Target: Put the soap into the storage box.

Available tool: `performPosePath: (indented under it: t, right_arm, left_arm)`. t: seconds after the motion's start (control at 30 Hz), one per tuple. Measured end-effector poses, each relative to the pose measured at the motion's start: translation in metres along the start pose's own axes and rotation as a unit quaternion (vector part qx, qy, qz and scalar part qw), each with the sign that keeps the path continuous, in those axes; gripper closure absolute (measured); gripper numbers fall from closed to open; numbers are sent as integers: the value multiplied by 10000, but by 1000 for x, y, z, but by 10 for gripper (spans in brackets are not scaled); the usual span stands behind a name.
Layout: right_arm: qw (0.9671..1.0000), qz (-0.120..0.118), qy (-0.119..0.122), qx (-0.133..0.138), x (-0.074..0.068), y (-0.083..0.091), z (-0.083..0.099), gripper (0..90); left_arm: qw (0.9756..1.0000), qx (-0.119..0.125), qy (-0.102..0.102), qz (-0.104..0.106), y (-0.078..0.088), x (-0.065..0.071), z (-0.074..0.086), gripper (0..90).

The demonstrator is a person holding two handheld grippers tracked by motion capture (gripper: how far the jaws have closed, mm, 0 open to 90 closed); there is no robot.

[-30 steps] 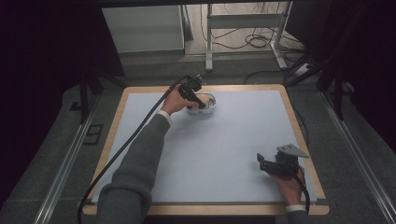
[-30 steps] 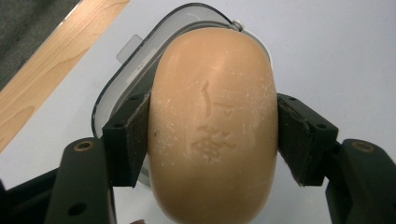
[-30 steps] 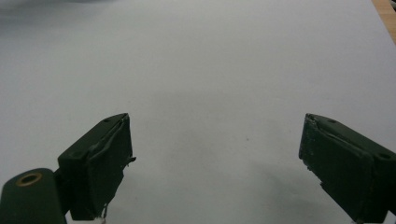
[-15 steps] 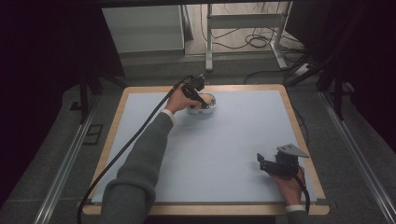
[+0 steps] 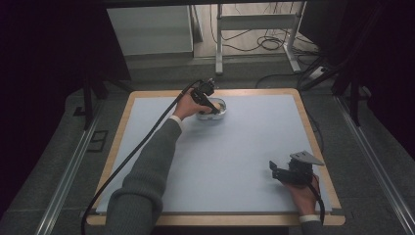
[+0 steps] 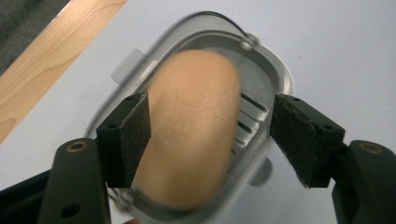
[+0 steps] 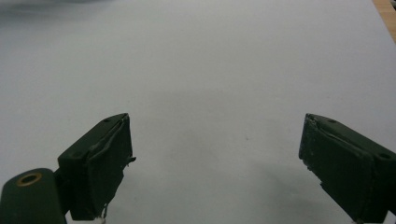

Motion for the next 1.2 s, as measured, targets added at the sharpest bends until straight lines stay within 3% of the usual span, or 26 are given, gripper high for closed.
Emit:
performPosePath:
  t: [0.3, 0.47, 1.0, 1.2]
  right_arm:
    - [10000, 11, 5, -4, 0, 0, 0, 94]
    - [10000, 23, -6, -8, 0, 0, 0, 94]
    - [10000, 63, -3, 5, 0, 0, 0, 94]
    - [10000, 67, -3, 11, 0, 0, 0, 94]
  left_arm:
    - [9997, 257, 21, -18, 17, 7, 7, 256]
    - [9992, 381, 126, -36, 27, 12, 19, 236]
    - [9957, 866, 306, -92, 47, 32, 91, 199]
    - [9931, 1081, 439, -67, 51, 38, 122, 196]
Point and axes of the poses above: each handheld gripper's, and its own axes: y roughly backward along the jaws, z roughly out of its underside, x roughly to its right, the point moved 5 cm from there along -y, roughly forward along the jaws, and after that the axes turned 12 degrees about -x, right-handed, at the moved point
